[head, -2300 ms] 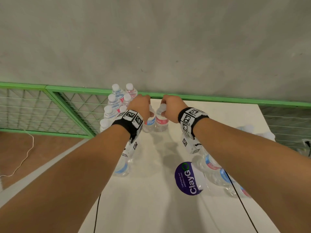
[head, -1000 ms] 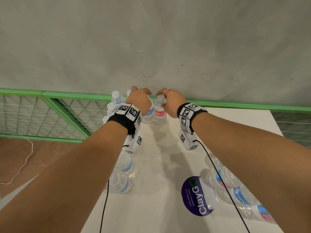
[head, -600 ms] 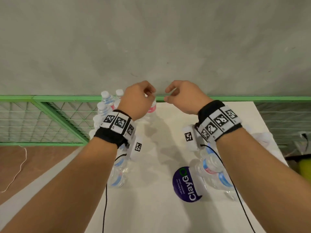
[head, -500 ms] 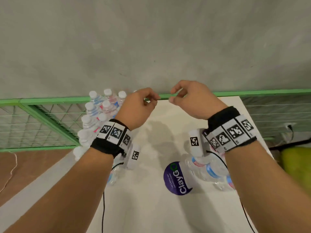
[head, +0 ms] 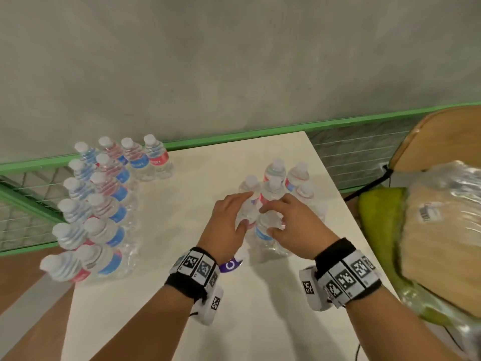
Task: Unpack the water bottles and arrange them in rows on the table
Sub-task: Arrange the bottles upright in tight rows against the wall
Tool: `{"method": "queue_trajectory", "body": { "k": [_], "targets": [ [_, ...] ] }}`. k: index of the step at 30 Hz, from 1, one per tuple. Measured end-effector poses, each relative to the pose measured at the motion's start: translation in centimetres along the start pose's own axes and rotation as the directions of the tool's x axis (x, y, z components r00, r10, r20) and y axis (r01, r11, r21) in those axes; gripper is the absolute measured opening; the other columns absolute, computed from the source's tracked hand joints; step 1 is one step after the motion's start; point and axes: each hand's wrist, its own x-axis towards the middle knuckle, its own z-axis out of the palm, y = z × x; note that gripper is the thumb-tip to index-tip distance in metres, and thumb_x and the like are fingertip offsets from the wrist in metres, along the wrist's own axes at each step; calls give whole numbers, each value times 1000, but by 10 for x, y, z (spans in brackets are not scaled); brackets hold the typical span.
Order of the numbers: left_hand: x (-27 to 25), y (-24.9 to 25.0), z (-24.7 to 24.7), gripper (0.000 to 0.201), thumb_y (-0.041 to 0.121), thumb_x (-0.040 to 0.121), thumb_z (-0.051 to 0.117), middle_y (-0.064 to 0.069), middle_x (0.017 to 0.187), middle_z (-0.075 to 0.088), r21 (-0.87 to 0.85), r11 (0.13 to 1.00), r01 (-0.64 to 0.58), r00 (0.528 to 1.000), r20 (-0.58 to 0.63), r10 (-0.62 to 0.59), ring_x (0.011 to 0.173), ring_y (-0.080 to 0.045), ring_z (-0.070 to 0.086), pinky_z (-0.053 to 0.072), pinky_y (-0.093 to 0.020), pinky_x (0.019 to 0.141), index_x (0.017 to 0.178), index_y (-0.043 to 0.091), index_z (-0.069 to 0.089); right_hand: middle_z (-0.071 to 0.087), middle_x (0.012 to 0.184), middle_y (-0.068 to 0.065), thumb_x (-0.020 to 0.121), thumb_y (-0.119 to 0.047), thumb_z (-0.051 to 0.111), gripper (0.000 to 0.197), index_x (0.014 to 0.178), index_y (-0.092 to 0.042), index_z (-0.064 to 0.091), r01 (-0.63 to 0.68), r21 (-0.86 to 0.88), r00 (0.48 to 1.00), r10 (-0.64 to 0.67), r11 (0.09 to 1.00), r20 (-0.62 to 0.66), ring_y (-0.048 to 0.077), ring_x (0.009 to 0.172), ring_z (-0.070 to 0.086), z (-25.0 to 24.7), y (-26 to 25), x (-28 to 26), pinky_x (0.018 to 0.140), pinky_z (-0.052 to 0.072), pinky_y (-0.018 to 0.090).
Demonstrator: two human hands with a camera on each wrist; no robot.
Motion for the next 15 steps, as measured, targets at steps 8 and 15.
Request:
{"method": "queue_trajectory", "body": {
  "k": [8, 15],
  "targets": [
    [3, 5, -20, 27, 9, 87, 66, 6, 111, 49, 84, 991, 100, 994, 32, -103, 74, -6, 51, 41, -18, 81, 110, 22, 66, 49, 107, 1, 85, -9, 62, 35, 117, -25, 60, 41, -177, 999, -38, 983, 19, 24, 86, 59, 6, -1, 9, 76, 51, 38],
    [0, -11, -76, 30, 40, 82, 72, 0, 89, 56, 196, 947, 255, 966, -96, -240, 79, -18, 53, 40, -29, 70, 93, 15, 60, 48, 101, -5, 84, -19, 67, 27, 110, -16, 61, 113, -159, 993, -110, 981, 32, 17, 83, 52, 8, -38, 26, 73, 44, 30]
  ]
}}
